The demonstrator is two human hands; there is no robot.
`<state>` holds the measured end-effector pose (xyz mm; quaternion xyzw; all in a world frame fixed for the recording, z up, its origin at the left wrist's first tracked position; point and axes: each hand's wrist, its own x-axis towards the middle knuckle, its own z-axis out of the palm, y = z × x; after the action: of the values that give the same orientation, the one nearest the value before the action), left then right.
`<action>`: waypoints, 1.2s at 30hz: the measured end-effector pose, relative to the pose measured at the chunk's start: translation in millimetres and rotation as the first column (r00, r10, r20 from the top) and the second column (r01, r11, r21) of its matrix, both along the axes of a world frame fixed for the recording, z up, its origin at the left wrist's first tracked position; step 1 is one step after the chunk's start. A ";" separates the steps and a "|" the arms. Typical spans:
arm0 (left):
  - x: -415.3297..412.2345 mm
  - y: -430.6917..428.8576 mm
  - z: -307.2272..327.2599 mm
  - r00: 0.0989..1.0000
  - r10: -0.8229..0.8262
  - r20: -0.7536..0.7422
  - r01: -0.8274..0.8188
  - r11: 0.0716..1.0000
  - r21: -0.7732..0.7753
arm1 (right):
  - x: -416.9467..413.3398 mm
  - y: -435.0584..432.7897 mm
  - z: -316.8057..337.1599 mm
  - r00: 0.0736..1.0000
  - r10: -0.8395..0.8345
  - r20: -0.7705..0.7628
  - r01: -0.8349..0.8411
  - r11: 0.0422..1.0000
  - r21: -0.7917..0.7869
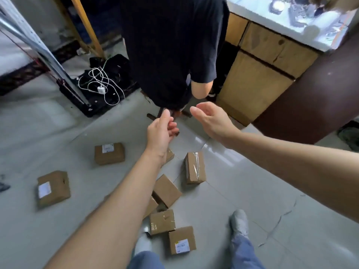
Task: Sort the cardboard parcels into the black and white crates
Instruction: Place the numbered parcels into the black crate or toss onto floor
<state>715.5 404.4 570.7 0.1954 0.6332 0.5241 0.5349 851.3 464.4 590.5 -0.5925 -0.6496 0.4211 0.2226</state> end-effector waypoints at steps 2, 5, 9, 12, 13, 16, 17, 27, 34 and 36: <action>16.1 7.4 -38.0 0.995 0.103 0.016 -0.102 0.992 -0.080 | 7.8 19.8 -33.7 0.993 0.114 0.032 -0.113 0.993 -0.044; 43.3 14.2 -100.6 0.968 0.242 0.059 -0.224 0.949 -0.223 | 20.5 42.7 -88.7 0.967 0.239 0.084 -0.230 0.967 -0.105; 71.4 15.6 -187.8 0.926 0.359 0.118 -0.286 0.870 -0.401 | 33.3 62.4 -168.2 0.931 0.339 0.132 -0.313 0.932 -0.185; 81.4 16.0 -253.7 0.904 0.411 0.120 -0.306 0.816 -0.490 | 38.5 73.1 -235.5 0.903 0.397 0.165 -0.356 0.905 -0.231; 83.7 16.5 -275.8 0.893 0.433 0.124 -0.312 0.794 -0.521 | 39.1 76.5 -258.8 0.893 0.412 0.179 -0.365 0.898 -0.246; 92.7 17.5 -337.9 0.862 0.484 0.150 -0.305 0.731 -0.611 | 42.7 85.7 -328.8 0.874 0.434 0.217 -0.363 0.882 -0.300; 96.3 17.5 -357.8 0.849 0.502 0.162 -0.302 0.714 -0.632 | 44.6 88.5 -351.9 0.869 0.441 0.225 -0.361 0.875 -0.322; 130.3 13.1 -517.8 0.722 0.656 0.219 -0.260 0.551 -0.793 | 54.9 124.9 -519.8 0.763 0.535 0.362 -0.392 0.829 -0.398; 141.2 18.0 -582.2 0.615 0.719 0.324 -0.233 0.558 -0.796 | 42.7 147.2 -573.7 0.650 0.599 0.468 -0.452 0.799 -0.396; 140.6 22.4 -591.5 0.544 0.738 0.399 -0.237 0.592 -0.770 | 40.9 148.6 -583.5 0.638 0.606 0.475 -0.425 0.791 -0.439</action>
<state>856.1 426.7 -20.8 -0.4066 0.5507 0.4450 0.5774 892.2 613.0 7.1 -0.5057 -0.7598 0.3494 -0.2116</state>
